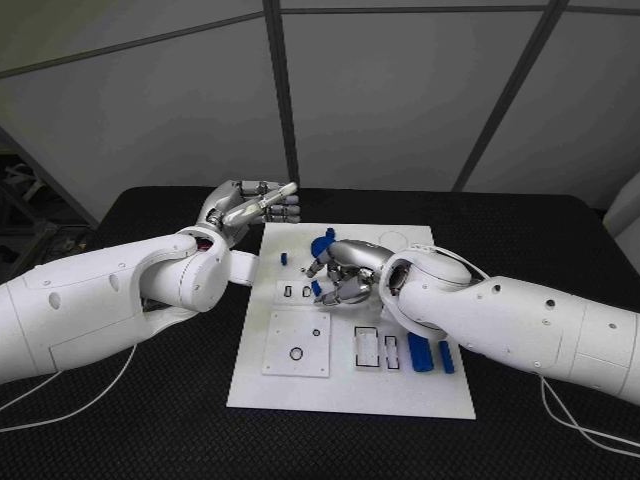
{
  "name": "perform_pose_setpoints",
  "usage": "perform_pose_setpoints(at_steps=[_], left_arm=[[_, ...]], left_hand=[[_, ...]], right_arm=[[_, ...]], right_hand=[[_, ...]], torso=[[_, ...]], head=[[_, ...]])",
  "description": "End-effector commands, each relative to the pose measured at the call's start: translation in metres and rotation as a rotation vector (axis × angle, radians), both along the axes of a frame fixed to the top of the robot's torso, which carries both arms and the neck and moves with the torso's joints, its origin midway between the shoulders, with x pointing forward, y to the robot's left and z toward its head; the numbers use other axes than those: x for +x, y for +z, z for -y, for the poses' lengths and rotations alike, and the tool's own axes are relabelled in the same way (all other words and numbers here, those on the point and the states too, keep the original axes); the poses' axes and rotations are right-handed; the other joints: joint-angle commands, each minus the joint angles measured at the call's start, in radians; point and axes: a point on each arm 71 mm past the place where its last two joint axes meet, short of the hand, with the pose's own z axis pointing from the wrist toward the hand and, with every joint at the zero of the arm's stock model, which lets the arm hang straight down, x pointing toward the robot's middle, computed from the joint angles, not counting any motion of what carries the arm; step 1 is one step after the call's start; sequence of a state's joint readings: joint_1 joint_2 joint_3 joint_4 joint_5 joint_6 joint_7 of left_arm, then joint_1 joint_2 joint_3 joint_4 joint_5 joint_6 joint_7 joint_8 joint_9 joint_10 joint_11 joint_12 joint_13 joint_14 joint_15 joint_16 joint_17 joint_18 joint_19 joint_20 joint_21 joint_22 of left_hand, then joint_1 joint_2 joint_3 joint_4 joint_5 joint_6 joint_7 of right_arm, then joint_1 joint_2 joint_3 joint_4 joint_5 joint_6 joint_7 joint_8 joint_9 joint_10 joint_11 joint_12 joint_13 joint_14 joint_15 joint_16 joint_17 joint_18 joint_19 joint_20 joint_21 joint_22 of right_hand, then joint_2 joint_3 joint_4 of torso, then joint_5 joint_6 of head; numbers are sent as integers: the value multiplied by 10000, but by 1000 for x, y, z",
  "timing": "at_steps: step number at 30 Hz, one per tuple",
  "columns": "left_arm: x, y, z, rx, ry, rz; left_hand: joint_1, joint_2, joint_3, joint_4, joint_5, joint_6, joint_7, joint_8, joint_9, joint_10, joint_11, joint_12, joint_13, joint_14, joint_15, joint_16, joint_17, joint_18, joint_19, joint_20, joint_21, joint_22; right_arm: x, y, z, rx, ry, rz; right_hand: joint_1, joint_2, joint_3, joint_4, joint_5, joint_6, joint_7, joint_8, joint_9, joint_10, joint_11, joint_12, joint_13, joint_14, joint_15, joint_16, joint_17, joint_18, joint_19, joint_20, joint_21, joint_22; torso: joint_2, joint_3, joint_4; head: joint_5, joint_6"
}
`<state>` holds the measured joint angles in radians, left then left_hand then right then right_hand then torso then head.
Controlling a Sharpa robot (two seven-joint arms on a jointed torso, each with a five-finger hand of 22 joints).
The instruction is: Assemble the parts on the task board
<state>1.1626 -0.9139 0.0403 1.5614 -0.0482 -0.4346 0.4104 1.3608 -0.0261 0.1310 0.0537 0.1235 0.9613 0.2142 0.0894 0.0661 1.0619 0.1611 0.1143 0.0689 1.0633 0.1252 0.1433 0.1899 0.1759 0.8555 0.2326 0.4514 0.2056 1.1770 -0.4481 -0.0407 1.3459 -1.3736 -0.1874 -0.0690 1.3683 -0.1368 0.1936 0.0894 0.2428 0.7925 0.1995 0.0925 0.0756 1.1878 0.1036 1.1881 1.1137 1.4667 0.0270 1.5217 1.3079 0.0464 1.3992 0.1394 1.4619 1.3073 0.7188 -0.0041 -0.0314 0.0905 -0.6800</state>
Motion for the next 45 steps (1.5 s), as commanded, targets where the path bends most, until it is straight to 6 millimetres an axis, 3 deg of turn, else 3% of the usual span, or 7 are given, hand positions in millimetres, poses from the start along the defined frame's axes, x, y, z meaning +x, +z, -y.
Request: perform_pose_setpoints(at_steps=[1,10,19,24,28,36,45], left_arm=[[0,1,0,34,-109,81],[2,-2,-5,835,-268,-97],[1,-17,-16,2752,-1569,-1574],[-4,-25,-16,4358,-2425,-2617],[-4,-30,-13,6270,-2838,-3578],[3,-23,3,9531,-3203,-4250],[18,-19,28,10879,-3120,-4540]], left_hand=[[-35,86,23,-64,-40,60,11,-68,-8,37,23,-53,-10,70,-22,-44,14,54,-67,-13,0,-6],[-286,41,-82,17,-45,444,-126,24,35,740,-194,175,119,799,-258,307,266,97,236,-157,246,100],[-1020,-143,-423,534,-8,1458,-886,580,285,2800,-1103,1644,1205,3538,-1325,3369,2139,81,2570,-1196,2219,1139],[-1616,-121,-895,1071,12,1391,-1111,1063,723,2302,-1324,3686,3186,3910,-1609,10595,9241,-414,3858,-1621,5941,5123],[-2012,90,-1281,1555,36,1089,-1128,1684,1195,1582,-1388,5228,4516,4521,-1653,12601,11541,-779,4945,-1681,8115,8174],[-2196,276,-2204,2240,-10,593,-1444,3612,2642,2143,-1621,9715,8844,4537,-1884,12758,11801,-990,5374,-1840,9060,9642],[-2408,398,-2820,2353,-163,188,-1546,4542,3553,2396,-1713,10728,9934,4545,-1948,12739,11835,-1032,5448,-1905,9228,9966]], right_arm=[[-4,11,0,1042,227,604],[-12,33,14,2456,798,1261],[3,67,66,3867,-143,227],[10,79,102,4671,-1136,-295],[14,83,130,4985,-1914,-433],[18,84,157,5028,-2749,-412],[21,83,162,4924,-3001,-392]], right_hand=[[88,-35,-123,0,-62,-119,-6,-16,-25,12,78,73,38,779,95,-8,1699,40,-19,70,-32,589],[387,166,-244,-61,191,445,-131,416,69,92,-23,196,109,742,27,-66,1593,79,-147,36,-117,455],[443,333,-253,-68,556,1242,-285,844,125,-274,-183,-306,-460,426,-131,-691,595,307,-951,-115,-710,-493],[388,365,-254,-14,652,1290,-310,881,92,-480,-212,-639,-825,346,-171,-907,324,366,-1156,-158,-917,-772],[360,371,-260,11,722,1298,-317,892,75,-486,-224,-693,-888,323,-182,-987,221,388,-1228,-172,-997,-880],[356,359,-270,18,778,1289,-323,894,58,-417,-233,-660,-859,314,-192,-1041,160,401,-1264,-184,-1051,-947],[351,347,-279,28,865,1280,-327,897,41,-402,-238,-678,-889,312,-200,-1083,117,408,-1279,-195,-1090,-991]], torso=[[-8,-5,-18],[-33,1,-3],[-174,25,-34],[-304,38,-37],[-428,69,-24],[-603,112,37],[-627,119,43]], head=[[-1,22],[-46,102],[-10,108],[3,68],[36,-12],[3,-159],[50,-274]])
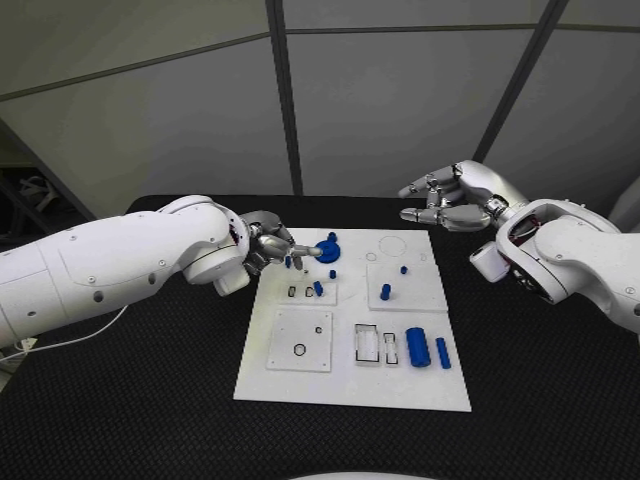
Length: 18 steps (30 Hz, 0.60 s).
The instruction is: Assemble the parts on the task board
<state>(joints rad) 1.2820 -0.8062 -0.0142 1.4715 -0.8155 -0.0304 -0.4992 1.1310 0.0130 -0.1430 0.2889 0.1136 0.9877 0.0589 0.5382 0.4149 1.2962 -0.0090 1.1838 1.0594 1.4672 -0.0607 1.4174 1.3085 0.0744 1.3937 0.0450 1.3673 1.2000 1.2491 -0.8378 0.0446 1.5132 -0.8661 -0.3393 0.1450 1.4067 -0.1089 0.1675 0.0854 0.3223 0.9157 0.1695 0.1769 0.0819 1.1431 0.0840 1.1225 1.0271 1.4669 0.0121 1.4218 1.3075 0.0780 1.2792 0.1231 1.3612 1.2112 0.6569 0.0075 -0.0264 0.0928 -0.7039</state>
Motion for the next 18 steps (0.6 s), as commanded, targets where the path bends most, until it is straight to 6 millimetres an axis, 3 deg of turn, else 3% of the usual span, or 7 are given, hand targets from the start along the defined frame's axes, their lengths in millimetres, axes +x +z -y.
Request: perform_pose_setpoints(at_steps=[1,18], left_arm=[[3,-2,0,1397,29,-286],[13,-13,26,2457,-578,-679]], left_hand=[[-129,13,-112,4,-73,-100,5,84,102,48,-13,43,39,507,-90,-4,650,-22,76,-29,82,49],[-115,48,-254,-18,-19,-340,52,110,215,-288,21,-337,-417,505,-66,-21,647,-7,19,-15,36,-14]], right_arm=[[2,1,1,131,-226,-55],[4,0,2,-52,-353,-41]], right_hand=[[-33,68,-18,67,71,48,-27,52,-22,45,-41,-22,-23,310,-51,-85,121,92,-79,-31,-83,-31],[-51,45,-35,90,193,16,-24,47,-47,35,-42,-62,-73,299,-56,-154,44,110,-130,-41,-159,-126]], torso=[[-4,3,-10],[16,-4,-15]], head=[[35,-50],[19,-175]])
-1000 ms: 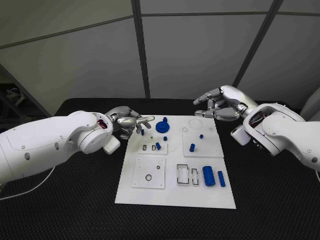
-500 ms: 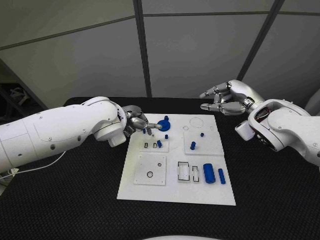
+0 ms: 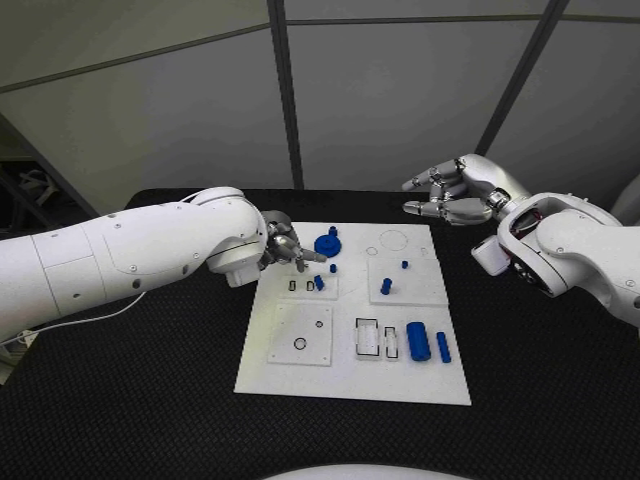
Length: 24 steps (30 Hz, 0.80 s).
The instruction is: Assemble the parts on the task board
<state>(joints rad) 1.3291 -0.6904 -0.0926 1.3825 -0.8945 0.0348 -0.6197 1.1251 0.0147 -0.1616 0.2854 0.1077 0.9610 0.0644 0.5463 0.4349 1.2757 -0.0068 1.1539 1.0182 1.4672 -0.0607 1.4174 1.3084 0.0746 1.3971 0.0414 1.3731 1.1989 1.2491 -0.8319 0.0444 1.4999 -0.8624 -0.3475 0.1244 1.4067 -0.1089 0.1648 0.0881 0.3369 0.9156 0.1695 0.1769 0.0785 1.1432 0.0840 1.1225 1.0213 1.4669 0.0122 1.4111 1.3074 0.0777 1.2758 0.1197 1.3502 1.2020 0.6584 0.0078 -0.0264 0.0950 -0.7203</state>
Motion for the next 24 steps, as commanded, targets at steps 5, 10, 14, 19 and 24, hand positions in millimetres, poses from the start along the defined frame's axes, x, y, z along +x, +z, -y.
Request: perform_pose_setpoints(at_steps=[5,10,14,19,24], left_arm=[[2,-4,8,548,-381,-308],[3,-5,12,579,-489,-352],[3,-6,16,592,-597,-389],[3,-7,20,629,-728,-465],[3,-9,22,698,-840,-567]], left_hand=[[-21,57,-69,6,71,-99,4,25,21,-93,7,-46,-9,505,-60,-25,647,-14,-5,26,-6,30],[44,92,-69,-14,111,-125,13,26,31,-115,15,-68,-30,505,-52,-27,648,-16,-6,35,-3,40],[87,107,-70,-27,128,-133,15,30,39,-120,18,-72,-33,505,-48,-27,651,-17,-6,39,1,50],[159,138,-66,-47,154,-127,13,49,57,-110,19,-58,-12,506,-45,-28,653,-23,7,45,20,89],[233,167,-62,-68,168,-113,7,74,76,-98,15,-44,6,507,-45,-29,656,-30,23,48,44,135]], right_arm=[[1,1,-1,-49,-84,86],[1,1,-1,-69,-80,96],[1,1,-2,-78,-72,90],[2,1,-3,-79,-55,82],[2,1,-3,-84,-50,73]], right_hand=[[-60,48,-11,73,74,8,-23,46,-19,24,-42,-77,-34,294,-56,-65,23,118,-114,-8,-70,-63],[-61,46,-11,79,115,-3,-23,44,-26,-11,-41,-118,-81,287,-56,-91,-8,127,-145,-9,-103,-109],[-61,46,-11,79,115,-3,-23,44,-26,-11,-41,-118,-81,287,-56,-91,-8,127,-145,-9,-103,-109],[-60,49,-9,83,136,-7,-22,44,-29,-30,-40,-140,-105,280,-56,-110,-32,132,-160,-9,-120,-132],[-60,49,-9,83,138,-7,-22,44,-29,-31,-40,-141,-106,280,-56,-112,-34,132,-162,-9,-122,-134]], torso=[[6,-1,-21],[2,-11,-10],[1,-5,0],[4,-8,-2],[3,-10,-2]], head=[[9,-43],[-20,-61],[-27,-72],[-43,-84],[-38,-106]])
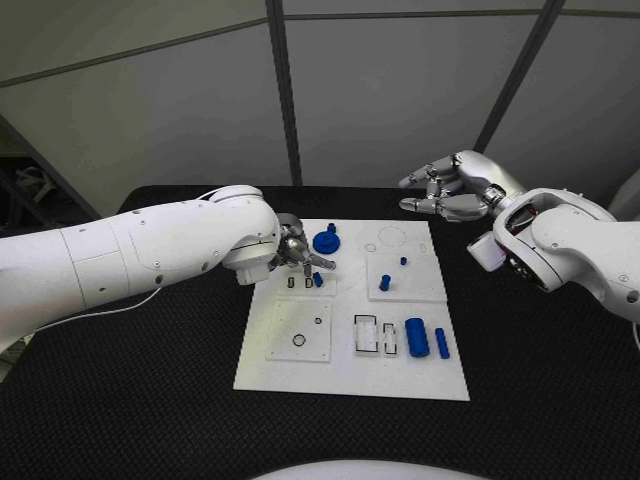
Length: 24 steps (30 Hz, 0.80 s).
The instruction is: Assemble the parts on the task board
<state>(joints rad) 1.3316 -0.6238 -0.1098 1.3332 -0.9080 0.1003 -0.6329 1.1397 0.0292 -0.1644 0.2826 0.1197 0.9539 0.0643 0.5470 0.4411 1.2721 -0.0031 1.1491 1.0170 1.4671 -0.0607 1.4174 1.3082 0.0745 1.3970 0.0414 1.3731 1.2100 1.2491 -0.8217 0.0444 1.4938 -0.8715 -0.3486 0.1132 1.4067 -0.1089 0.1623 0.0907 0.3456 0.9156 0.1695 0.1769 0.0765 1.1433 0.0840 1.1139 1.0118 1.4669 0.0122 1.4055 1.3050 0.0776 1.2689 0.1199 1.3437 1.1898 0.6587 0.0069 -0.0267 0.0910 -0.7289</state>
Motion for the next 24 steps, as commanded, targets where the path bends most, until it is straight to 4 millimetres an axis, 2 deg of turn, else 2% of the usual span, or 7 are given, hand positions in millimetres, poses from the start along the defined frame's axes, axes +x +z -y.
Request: perform_pose_setpoints(at_steps=[1,24], left_arm=[[-1,-1,1,197,-233,-149],[-1,-3,6,248,-449,-276]], left_hand=[[88,22,-34,-40,48,-42,8,67,14,-62,-21,4,17,507,-45,-29,658,-30,24,48,44,24],[475,183,36,-180,80,-18,-20,160,99,-23,-44,38,61,509,-61,-38,665,-40,44,44,91,122]], right_arm=[[0,2,0,0,-27,90],[1,1,-3,-61,23,48]], right_hand=[[-60,51,18,61,65,-8,-22,45,-11,-43,-40,-68,-25,276,-57,-69,-25,138,-107,-11,-72,-32],[-58,58,23,66,84,-6,-22,49,-13,-43,-41,-71,-28,263,-57,-103,-70,145,-132,-12,-98,-68]], torso=[[2,-2,-3],[9,-3,5]], head=[[1,-28],[-37,-71]])
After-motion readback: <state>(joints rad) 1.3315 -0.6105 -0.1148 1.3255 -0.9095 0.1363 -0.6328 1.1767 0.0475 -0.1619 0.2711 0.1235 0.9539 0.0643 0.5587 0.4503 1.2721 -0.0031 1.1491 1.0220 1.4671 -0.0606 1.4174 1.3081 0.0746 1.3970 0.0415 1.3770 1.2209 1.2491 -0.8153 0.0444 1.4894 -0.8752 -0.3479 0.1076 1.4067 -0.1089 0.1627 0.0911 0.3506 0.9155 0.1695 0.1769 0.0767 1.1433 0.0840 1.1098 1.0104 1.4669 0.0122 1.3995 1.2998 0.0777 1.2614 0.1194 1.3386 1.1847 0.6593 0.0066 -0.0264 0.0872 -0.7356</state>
